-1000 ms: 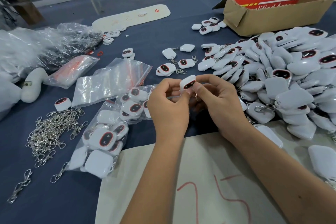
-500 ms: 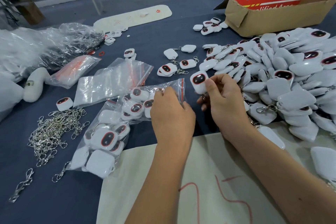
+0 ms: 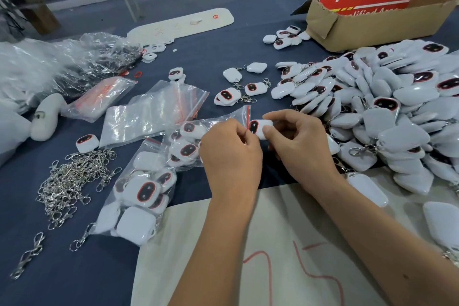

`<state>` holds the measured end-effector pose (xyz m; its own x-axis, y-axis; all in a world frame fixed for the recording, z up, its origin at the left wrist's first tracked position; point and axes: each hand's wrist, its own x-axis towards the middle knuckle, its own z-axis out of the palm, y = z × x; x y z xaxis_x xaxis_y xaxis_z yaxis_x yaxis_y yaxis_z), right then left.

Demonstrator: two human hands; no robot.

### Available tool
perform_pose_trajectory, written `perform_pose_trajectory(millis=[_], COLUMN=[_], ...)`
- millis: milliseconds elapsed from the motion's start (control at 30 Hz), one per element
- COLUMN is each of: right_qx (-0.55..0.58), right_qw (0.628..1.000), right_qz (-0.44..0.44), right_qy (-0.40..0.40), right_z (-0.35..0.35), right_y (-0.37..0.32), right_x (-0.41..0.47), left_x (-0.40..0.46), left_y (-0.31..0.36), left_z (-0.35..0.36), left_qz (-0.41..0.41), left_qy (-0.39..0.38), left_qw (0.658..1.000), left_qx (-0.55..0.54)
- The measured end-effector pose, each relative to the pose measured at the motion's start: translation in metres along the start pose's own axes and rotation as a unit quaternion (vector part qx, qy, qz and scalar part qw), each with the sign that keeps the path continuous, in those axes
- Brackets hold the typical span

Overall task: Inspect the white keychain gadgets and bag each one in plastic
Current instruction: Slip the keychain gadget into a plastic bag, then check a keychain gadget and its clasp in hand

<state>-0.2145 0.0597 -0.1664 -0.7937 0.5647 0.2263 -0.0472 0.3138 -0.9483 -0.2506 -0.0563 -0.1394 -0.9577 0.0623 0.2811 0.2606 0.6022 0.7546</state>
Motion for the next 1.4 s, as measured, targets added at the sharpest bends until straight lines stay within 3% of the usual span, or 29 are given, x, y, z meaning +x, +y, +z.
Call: perform_pose_trajectory(millis=[267,500,733,900,1033,1133,1267,1400], right_qx=[-0.03,-0.01,0.001,-0.107,-0.146,-0.088,0.02,0.012], right_qw=[0.994,0.993,0.997,0.993,0.987,0.993,0.998,0.998], right_qz=[-0.003,0.02,-0.015,-0.054,-0.059,-0.06,-0.054,-0.053], right_qy=[0.103,0.112,0.078,-0.011,0.009,0.055,0.023,0.02], right_z=[-0.001,-0.001,0.0,0.004,0.005,0.005,0.002,0.004], right_y=[-0.001,-0.002,-0.008,-0.007,-0.006,-0.009,-0.012,-0.007], right_x=[-0.002,-0.001,-0.005,-0.006,-0.007,-0.009,-0.008,-0.007], left_x=[-0.001,-0.003,0.001,0.001,-0.001,-0.001,-0.001,0.001], left_y=[-0.001,0.001,-0.001,0.0,0.003,0.002,0.0,-0.001], left_z=[0.002,0.004,-0.002,-0.002,-0.001,0.001,0.001,-0.001], left_qz=[-0.006,-0.003,-0.054,-0.053,-0.022,-0.003,0.014,0.024], left_qy=[0.015,-0.037,-0.023,0.014,0.065,0.076,0.086,0.08], left_qw=[1.0,0.995,0.997,0.998,0.995,0.996,0.996,0.996], left_qx=[0.025,0.089,0.044,-0.044,-0.067,-0.051,-0.024,-0.002])
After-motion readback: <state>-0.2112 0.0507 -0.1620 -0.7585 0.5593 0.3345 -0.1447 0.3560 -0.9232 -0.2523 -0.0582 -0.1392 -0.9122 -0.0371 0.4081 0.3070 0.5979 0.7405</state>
